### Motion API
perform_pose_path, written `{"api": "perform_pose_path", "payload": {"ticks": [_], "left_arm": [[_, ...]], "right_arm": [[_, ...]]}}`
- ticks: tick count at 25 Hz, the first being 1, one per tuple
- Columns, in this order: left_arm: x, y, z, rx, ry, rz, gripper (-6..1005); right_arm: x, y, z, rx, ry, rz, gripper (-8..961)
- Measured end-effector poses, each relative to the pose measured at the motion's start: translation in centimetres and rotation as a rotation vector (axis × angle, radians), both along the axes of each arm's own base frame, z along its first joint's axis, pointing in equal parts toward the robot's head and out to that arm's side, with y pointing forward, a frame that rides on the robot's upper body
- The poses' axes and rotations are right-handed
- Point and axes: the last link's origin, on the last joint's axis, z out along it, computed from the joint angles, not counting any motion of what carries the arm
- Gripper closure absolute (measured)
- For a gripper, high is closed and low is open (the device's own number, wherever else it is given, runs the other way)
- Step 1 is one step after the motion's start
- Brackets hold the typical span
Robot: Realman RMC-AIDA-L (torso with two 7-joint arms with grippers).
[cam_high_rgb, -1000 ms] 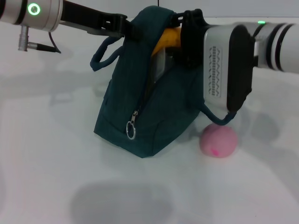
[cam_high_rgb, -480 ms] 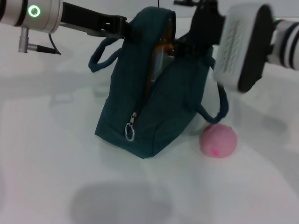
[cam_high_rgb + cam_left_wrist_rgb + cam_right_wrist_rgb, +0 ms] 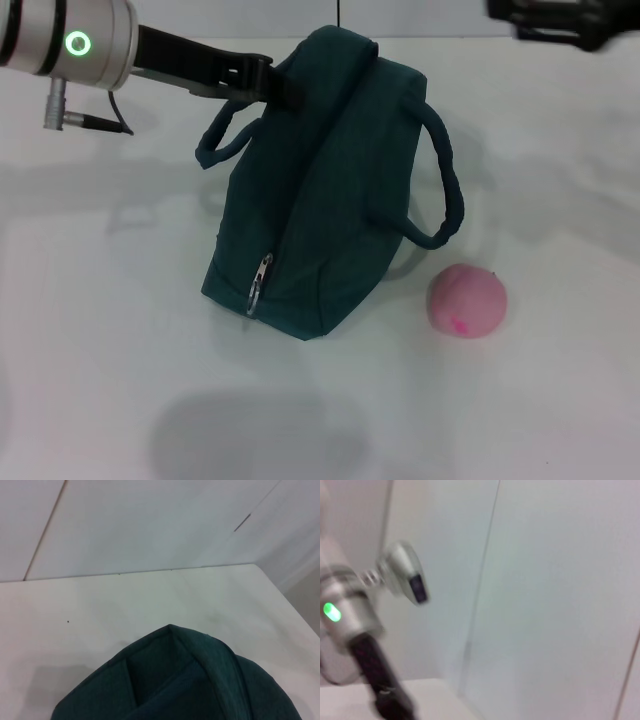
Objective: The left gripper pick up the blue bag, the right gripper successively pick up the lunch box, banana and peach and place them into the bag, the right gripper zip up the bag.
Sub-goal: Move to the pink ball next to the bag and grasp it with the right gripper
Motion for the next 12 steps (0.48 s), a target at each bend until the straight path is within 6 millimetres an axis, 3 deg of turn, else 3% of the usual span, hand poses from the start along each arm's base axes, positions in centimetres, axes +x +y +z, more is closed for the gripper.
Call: {"api": "perform_pose_path", "payload": {"ticks": [6,12], "left_arm": [[0.2,-0.1,-0.4,-0.008,-0.005,0.001,949],[0.3,-0.1,-0.5,-0.01,-0.005,-0.002,949]], "right_arm": [[0.0,-2.9,2.8,-0.341,-0.059,-0.156,193],[1.6,-3.3,3.1,-0.407,-0.233,-0.406,189]]}}
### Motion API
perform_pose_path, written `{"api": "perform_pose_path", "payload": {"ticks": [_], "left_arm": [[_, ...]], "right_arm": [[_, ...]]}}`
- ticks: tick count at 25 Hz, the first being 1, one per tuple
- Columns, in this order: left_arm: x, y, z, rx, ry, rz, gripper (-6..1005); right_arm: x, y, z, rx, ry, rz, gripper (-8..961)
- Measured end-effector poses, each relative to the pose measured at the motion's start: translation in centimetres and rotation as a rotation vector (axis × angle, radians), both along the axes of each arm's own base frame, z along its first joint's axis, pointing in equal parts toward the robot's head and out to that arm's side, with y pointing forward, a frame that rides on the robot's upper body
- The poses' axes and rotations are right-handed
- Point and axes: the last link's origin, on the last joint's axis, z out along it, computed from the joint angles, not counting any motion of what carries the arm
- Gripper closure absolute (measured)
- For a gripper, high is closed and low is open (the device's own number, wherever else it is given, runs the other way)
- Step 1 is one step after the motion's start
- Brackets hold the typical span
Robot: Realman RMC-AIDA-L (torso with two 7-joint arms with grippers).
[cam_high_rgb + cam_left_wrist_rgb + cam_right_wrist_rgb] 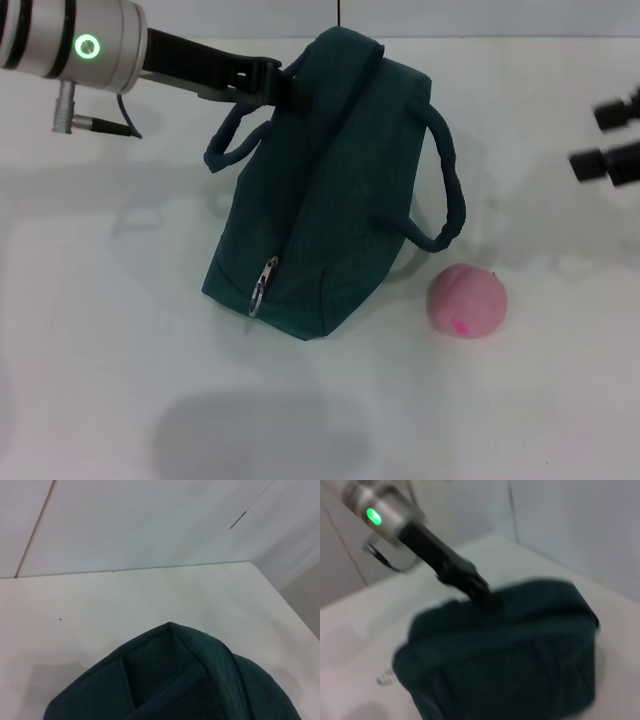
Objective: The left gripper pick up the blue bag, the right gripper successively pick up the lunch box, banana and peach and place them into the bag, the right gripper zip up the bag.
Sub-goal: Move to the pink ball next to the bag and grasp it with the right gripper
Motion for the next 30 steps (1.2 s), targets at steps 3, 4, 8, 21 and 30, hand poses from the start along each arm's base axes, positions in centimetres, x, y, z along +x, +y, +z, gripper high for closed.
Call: {"api": "perform_pose_path", "payload": {"ticks": [3,4,8,21,30], "left_arm": [[0.0,0.0,0.0,0.0,0.003,0.001,949],[0.0,0.0,0.0,0.001,0.003,0.0,949],[0.4,0.2,0.0,0.0,0.006,-0.013,949],[0.8,0.6,0.0,0.013,0.01,-0.024,949],[0.3,0.8,0.0,0.026,0.015,-0.019,949]], "right_arm": [[0.5,0.0,0.1,0.002,-0.047,-0.066,187],[0.6,0.1,0.0,0.002,-0.059,-0.085,186],[0.7,1.2,-1.5,-0.012,-0.073,-0.139,183],[0.3,4.9,-10.9,-0.194,-0.163,-0.177,171],[0.2,5.5,-13.2,-0.24,-0.242,-0.169,175]]}}
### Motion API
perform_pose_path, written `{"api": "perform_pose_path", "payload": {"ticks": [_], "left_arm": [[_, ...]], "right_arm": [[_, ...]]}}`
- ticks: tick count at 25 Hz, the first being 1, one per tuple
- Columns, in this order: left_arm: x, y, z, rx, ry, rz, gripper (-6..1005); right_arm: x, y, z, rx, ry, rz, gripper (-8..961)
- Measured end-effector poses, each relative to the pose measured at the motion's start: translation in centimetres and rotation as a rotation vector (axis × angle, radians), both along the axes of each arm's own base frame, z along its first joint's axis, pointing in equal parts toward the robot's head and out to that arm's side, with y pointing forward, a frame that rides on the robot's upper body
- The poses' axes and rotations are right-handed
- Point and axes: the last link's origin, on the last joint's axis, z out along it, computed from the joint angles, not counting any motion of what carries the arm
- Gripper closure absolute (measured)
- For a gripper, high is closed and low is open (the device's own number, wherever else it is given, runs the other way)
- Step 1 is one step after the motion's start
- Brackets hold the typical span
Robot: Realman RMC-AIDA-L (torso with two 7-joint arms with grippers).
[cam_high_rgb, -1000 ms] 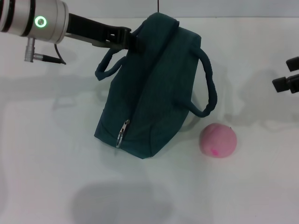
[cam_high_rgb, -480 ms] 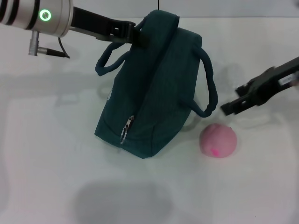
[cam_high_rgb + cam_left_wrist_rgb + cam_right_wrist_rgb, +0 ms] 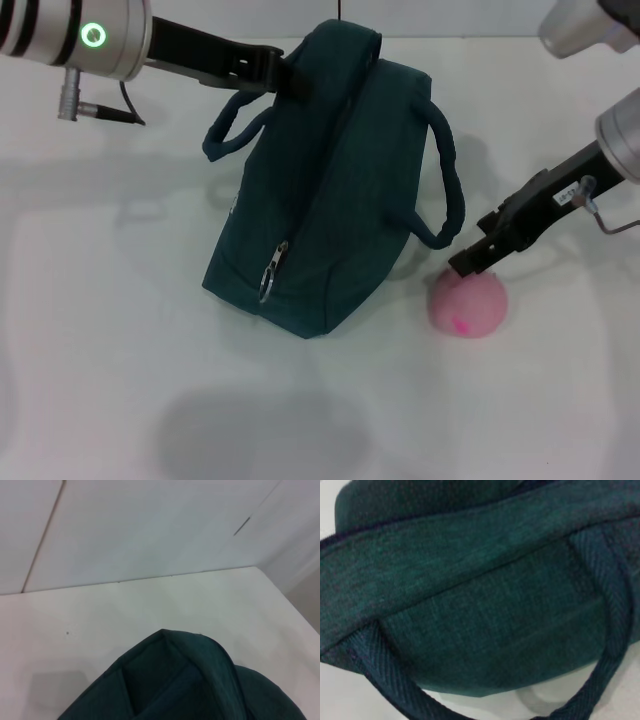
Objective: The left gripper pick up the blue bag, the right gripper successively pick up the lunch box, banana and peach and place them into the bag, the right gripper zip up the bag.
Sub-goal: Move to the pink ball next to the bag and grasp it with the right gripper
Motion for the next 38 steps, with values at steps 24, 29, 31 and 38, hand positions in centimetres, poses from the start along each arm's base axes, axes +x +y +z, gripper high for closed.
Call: {"api": "perform_pose_path", "payload": {"ticks": [24,29,31,38], "left_arm": [[-0.1,0.1,0.2,0.007,-0.001,0.003,950],[-0.1,0.1,0.1,0.006,0.0,0.001,950],[-0.1,0.1,0.1,0.006,0.0,0.0,950],[-0.1,0.1,0.1,0.005,0.001,0.001,950]], "right_arm": [[0.2,-0.5,-3.7,-0.06,-0.118,0.076,186],[0.1,-0.7,-4.0,-0.071,-0.126,0.088,189],[0.2,-0.8,-4.0,-0.074,-0.127,0.088,208],[0.6,-1.1,-3.8,-0.086,-0.125,0.065,341]]}}
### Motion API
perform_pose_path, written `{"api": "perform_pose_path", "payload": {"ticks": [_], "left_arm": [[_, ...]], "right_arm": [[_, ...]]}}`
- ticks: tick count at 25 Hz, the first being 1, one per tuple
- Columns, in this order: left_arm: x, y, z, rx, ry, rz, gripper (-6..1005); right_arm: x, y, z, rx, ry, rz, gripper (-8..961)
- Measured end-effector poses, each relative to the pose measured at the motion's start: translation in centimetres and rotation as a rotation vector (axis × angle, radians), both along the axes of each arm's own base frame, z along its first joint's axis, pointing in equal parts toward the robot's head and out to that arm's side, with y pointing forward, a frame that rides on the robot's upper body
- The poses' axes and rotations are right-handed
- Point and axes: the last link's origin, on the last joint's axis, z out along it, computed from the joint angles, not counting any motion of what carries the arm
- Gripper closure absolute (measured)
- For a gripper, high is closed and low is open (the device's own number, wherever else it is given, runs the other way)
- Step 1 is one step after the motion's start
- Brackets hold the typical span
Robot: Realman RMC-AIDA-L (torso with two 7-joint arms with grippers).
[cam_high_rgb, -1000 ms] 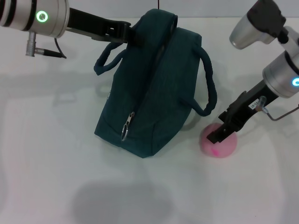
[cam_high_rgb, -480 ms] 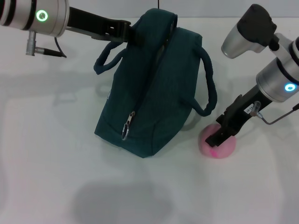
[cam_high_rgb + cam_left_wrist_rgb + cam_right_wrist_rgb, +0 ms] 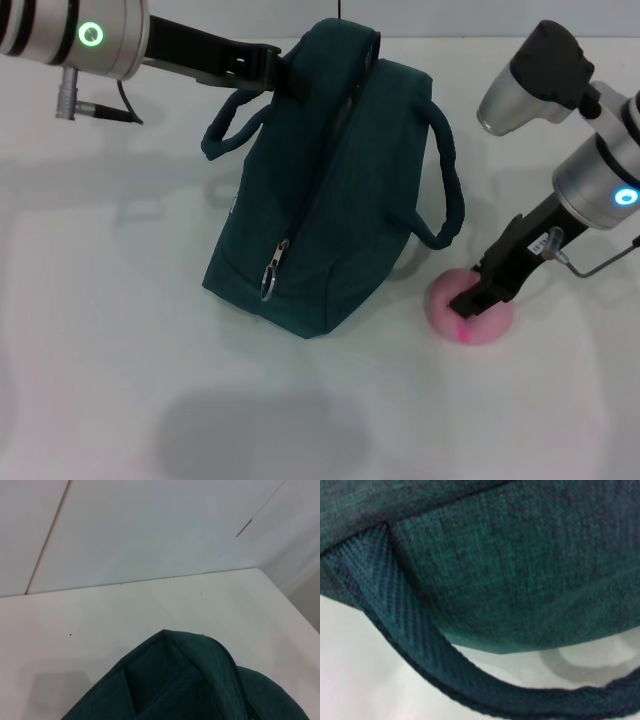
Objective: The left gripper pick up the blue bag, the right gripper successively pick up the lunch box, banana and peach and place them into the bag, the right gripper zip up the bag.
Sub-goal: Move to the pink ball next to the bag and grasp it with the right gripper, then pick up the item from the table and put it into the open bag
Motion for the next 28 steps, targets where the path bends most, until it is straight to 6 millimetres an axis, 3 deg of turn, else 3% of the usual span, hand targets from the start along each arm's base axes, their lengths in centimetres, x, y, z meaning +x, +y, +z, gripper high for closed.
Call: {"api": "perform_pose_path", "payload": {"ticks": [3,8,11,15,18,20,24,28], "left_arm": [[-0.1,0.0,0.0,-0.001,0.0,0.002,950],[-0.1,-0.1,-0.1,-0.005,-0.002,0.006,950],[0.0,-0.1,-0.2,-0.007,-0.004,0.007,950],[0.0,-0.3,-0.3,-0.016,-0.007,0.006,950],[0.2,-0.4,-0.3,-0.022,-0.015,0.004,950],[0.5,-0.5,-0.2,-0.027,-0.025,0.002,950],[1.3,-0.4,0.5,-0.022,-0.034,-0.008,950],[2.3,-0.4,1.0,-0.009,-0.042,-0.029,950]], "right_arm": [[0.4,0.0,0.4,0.006,0.01,-0.021,398],[1.7,-0.1,2.9,0.029,0.114,-0.101,620],[3.1,-0.4,5.8,0.059,0.253,-0.168,646],[4.2,-1.1,11.1,0.124,0.535,-0.187,687],[4.3,-1.9,15.3,0.175,0.807,-0.112,722],[4.1,-2.4,16.8,0.186,0.933,-0.046,731],[3.6,-2.9,17.6,0.236,1.095,0.091,749],[3.0,-2.4,15.3,0.298,1.122,0.196,770]]}}
